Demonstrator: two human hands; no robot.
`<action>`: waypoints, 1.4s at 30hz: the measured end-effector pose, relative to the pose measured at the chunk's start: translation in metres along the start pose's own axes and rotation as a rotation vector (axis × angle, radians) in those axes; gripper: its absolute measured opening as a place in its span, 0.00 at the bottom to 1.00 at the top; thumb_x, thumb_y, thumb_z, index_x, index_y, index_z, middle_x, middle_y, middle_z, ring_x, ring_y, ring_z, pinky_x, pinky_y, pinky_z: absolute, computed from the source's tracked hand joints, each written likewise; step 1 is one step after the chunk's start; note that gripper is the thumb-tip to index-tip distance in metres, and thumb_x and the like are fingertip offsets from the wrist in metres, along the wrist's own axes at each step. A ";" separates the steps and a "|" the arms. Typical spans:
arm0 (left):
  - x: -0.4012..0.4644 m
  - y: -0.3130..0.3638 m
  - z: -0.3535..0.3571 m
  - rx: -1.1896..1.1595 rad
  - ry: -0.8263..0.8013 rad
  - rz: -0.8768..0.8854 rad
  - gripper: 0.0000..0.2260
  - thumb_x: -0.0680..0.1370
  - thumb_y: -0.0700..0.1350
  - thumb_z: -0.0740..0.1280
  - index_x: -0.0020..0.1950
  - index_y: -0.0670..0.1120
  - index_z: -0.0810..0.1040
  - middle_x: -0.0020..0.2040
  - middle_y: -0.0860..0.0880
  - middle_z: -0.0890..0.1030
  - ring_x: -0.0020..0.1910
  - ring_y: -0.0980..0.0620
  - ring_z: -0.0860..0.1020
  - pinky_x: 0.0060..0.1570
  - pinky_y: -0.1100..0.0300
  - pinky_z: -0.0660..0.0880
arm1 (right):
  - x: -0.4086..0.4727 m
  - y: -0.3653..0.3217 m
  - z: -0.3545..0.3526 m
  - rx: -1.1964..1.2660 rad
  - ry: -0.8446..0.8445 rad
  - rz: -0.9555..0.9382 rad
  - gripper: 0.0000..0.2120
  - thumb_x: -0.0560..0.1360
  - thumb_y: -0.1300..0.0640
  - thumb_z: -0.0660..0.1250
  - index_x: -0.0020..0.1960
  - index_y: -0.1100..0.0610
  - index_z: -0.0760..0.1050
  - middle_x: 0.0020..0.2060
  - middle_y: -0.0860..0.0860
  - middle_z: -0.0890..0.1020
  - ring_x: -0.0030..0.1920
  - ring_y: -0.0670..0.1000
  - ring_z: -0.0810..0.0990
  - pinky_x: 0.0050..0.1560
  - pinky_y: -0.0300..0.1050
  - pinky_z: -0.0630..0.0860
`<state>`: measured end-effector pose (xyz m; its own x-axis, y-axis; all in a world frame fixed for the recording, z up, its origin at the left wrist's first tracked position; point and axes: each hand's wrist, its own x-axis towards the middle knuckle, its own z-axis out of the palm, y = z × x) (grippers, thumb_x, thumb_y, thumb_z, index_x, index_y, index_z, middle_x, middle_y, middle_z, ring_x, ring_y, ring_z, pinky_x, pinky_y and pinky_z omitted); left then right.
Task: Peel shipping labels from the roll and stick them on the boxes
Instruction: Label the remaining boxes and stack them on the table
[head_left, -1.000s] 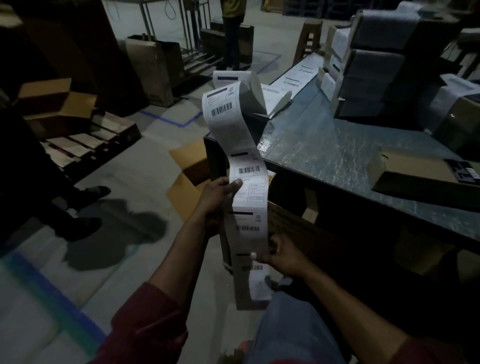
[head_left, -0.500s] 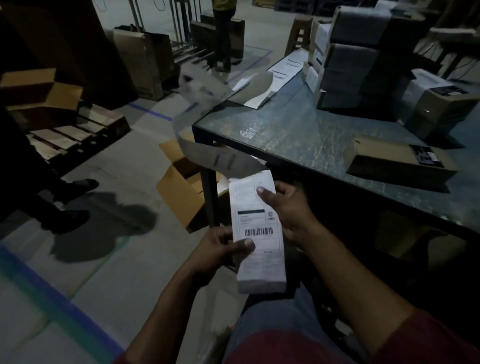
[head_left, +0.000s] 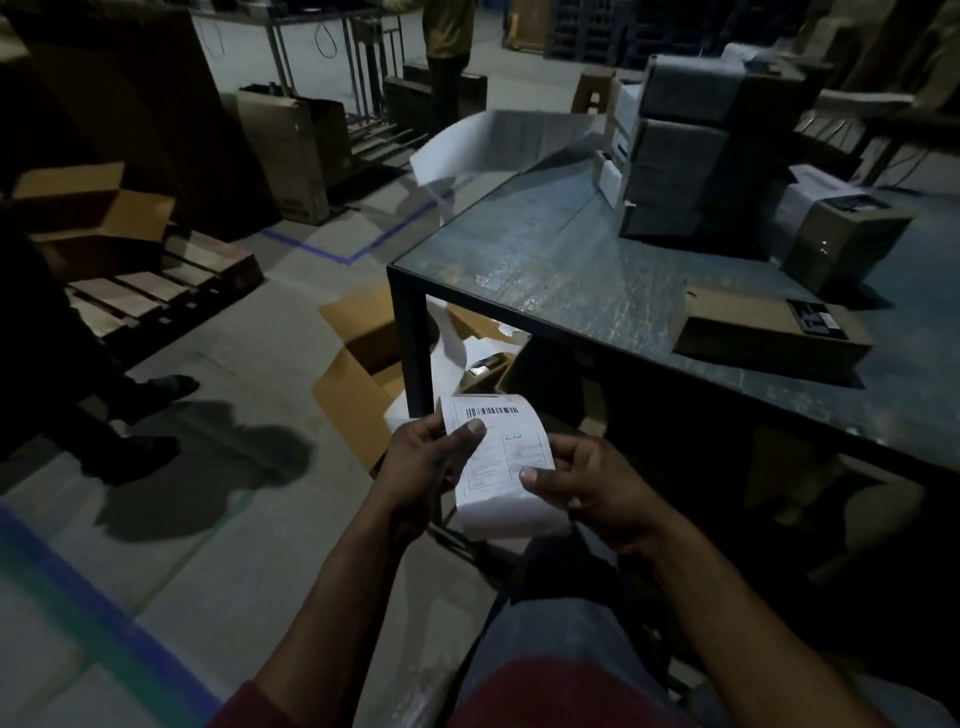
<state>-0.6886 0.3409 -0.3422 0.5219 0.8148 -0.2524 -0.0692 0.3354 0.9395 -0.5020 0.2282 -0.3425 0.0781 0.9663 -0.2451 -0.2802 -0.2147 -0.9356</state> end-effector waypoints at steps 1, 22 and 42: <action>-0.001 -0.001 0.000 0.034 0.002 0.012 0.11 0.80 0.41 0.72 0.62 0.42 0.85 0.55 0.40 0.87 0.55 0.37 0.86 0.58 0.40 0.80 | 0.000 0.001 -0.001 -0.034 0.015 -0.021 0.20 0.72 0.65 0.77 0.63 0.62 0.82 0.58 0.64 0.85 0.62 0.69 0.82 0.65 0.64 0.77; 0.001 -0.010 -0.009 0.294 -0.078 0.166 0.18 0.69 0.38 0.82 0.58 0.44 0.85 0.51 0.45 0.88 0.51 0.46 0.87 0.52 0.47 0.84 | 0.025 -0.013 0.008 0.026 0.151 0.044 0.11 0.81 0.60 0.67 0.63 0.54 0.81 0.49 0.56 0.87 0.45 0.54 0.86 0.42 0.45 0.81; 0.021 -0.002 -0.032 0.850 0.125 0.571 0.05 0.74 0.51 0.78 0.48 0.60 0.86 0.53 0.57 0.74 0.55 0.58 0.69 0.52 0.64 0.69 | 0.044 -0.014 -0.006 -0.284 -0.042 -0.159 0.20 0.77 0.76 0.66 0.60 0.56 0.82 0.53 0.54 0.87 0.54 0.51 0.86 0.46 0.42 0.82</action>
<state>-0.7051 0.3724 -0.3569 0.5046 0.8074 0.3059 0.3707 -0.5225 0.7678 -0.4889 0.2723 -0.3419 0.0579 0.9947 -0.0851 0.0105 -0.0859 -0.9962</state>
